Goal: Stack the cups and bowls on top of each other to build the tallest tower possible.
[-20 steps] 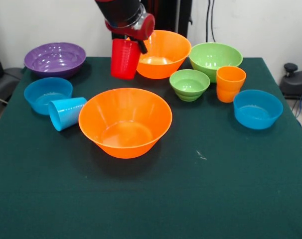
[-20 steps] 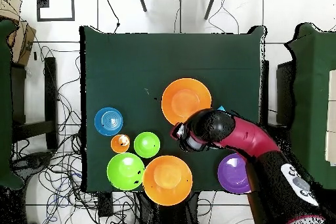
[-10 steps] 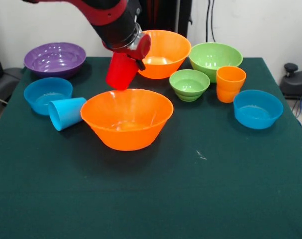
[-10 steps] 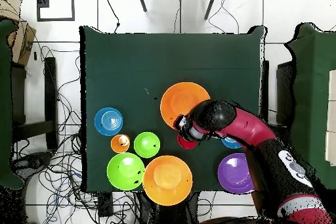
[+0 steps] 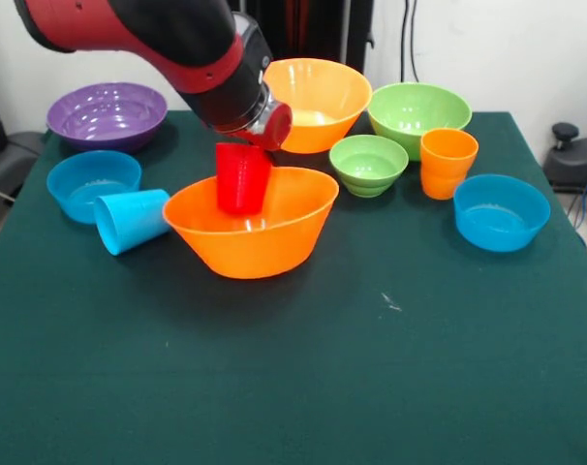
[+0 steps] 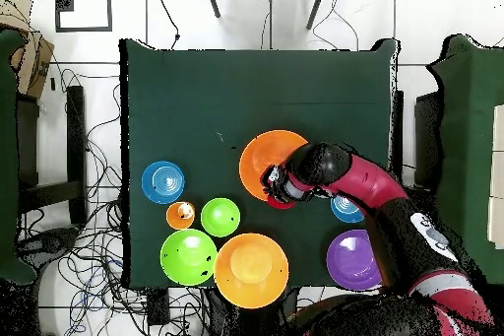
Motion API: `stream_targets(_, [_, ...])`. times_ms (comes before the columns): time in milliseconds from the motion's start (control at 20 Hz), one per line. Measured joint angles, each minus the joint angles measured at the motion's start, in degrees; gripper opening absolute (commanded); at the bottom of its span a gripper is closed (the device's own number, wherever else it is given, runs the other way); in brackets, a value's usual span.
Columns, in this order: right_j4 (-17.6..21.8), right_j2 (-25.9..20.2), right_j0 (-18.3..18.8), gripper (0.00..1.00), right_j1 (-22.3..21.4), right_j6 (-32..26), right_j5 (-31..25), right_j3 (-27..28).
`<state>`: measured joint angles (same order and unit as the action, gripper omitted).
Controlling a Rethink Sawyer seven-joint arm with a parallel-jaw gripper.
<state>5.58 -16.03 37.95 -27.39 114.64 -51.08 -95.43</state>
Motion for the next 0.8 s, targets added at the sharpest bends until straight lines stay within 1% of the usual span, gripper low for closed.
stream_targets(500, [-1.7, 0.0, -0.5, 0.0, -1.6, 0.0, -0.1, 0.2])
stream_targets(800, [-1.8, 0.0, -1.6, 0.0, -0.6, 0.0, -0.1, 0.9])
